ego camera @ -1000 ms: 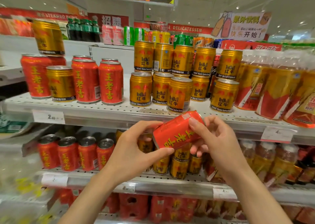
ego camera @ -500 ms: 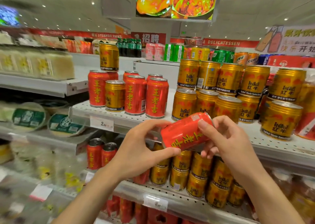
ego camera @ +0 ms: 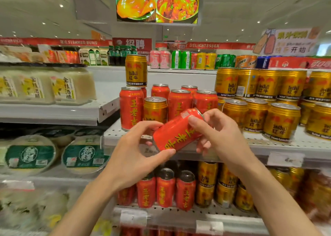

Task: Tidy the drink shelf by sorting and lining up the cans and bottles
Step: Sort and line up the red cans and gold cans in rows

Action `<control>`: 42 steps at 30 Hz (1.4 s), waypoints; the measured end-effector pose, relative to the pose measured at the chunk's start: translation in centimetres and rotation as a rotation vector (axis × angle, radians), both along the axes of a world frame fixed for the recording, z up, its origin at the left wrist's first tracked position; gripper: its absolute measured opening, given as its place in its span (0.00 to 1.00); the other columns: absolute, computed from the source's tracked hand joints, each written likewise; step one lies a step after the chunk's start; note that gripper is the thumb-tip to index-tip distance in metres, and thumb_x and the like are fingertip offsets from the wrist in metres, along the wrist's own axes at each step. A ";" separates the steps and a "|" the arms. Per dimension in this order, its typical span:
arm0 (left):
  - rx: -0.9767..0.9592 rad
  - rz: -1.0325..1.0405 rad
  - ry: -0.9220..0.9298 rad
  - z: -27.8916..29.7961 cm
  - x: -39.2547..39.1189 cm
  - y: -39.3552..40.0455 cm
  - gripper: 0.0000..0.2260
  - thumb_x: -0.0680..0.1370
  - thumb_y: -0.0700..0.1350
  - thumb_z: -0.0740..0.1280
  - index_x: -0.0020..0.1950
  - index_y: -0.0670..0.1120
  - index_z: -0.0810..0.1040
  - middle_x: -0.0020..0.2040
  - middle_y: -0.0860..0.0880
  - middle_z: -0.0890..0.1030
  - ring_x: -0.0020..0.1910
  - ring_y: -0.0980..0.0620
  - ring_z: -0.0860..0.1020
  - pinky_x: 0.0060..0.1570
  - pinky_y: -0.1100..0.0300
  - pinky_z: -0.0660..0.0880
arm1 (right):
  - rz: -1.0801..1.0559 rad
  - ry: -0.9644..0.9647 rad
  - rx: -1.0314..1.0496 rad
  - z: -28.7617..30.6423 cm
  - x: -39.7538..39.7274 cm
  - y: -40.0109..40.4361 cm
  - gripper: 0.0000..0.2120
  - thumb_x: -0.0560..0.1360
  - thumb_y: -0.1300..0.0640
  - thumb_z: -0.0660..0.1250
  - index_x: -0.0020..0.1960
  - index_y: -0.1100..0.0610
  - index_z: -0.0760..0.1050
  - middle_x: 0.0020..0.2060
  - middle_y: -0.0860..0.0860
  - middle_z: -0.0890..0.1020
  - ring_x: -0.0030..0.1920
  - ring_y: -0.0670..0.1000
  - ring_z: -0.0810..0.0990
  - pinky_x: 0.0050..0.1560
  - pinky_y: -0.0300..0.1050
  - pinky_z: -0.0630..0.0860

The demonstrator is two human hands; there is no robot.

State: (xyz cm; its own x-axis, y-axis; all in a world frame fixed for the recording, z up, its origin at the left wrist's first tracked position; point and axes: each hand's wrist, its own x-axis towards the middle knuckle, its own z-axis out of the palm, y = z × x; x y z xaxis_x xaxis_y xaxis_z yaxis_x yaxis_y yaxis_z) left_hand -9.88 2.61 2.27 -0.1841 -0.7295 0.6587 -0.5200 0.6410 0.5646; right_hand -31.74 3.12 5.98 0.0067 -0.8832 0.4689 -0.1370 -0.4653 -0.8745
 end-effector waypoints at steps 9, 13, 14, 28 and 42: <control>-0.130 0.078 -0.142 1.0 3.1 -2.1 0.34 0.70 0.68 0.70 0.72 0.56 0.68 0.60 0.58 0.75 0.58 0.60 0.76 0.57 0.59 0.78 | -0.011 -0.001 -0.023 2.0 5.0 -1.2 0.23 0.67 0.42 0.75 0.46 0.56 0.68 0.40 0.52 0.84 0.28 0.53 0.84 0.25 0.43 0.78; -0.118 0.131 -0.127 1.4 3.4 -2.3 0.37 0.69 0.72 0.66 0.73 0.56 0.68 0.60 0.57 0.76 0.57 0.58 0.76 0.57 0.53 0.79 | -0.025 0.074 -0.029 2.4 6.1 -1.5 0.26 0.70 0.43 0.75 0.50 0.62 0.69 0.44 0.51 0.86 0.29 0.57 0.85 0.29 0.48 0.82; -0.111 0.137 -0.128 1.6 3.5 -2.3 0.37 0.69 0.72 0.65 0.74 0.56 0.68 0.60 0.57 0.76 0.58 0.58 0.76 0.57 0.53 0.79 | -0.022 0.094 -0.033 2.5 6.3 -1.6 0.25 0.71 0.44 0.75 0.51 0.61 0.69 0.46 0.51 0.86 0.29 0.57 0.85 0.29 0.47 0.82; 0.027 0.280 0.043 1.0 5.3 -1.0 0.26 0.72 0.70 0.65 0.65 0.59 0.69 0.53 0.64 0.75 0.50 0.66 0.75 0.47 0.73 0.67 | -0.256 0.937 -0.228 4.8 6.7 -4.7 0.14 0.80 0.46 0.66 0.64 0.48 0.70 0.57 0.47 0.78 0.45 0.46 0.80 0.50 0.48 0.81; 0.145 0.318 0.105 1.0 6.3 -0.4 0.35 0.70 0.72 0.63 0.72 0.55 0.67 0.64 0.55 0.79 0.60 0.56 0.78 0.63 0.52 0.76 | -0.014 0.846 -0.277 5.0 6.4 -6.9 0.23 0.71 0.48 0.78 0.46 0.55 0.65 0.37 0.43 0.76 0.32 0.37 0.76 0.31 0.33 0.71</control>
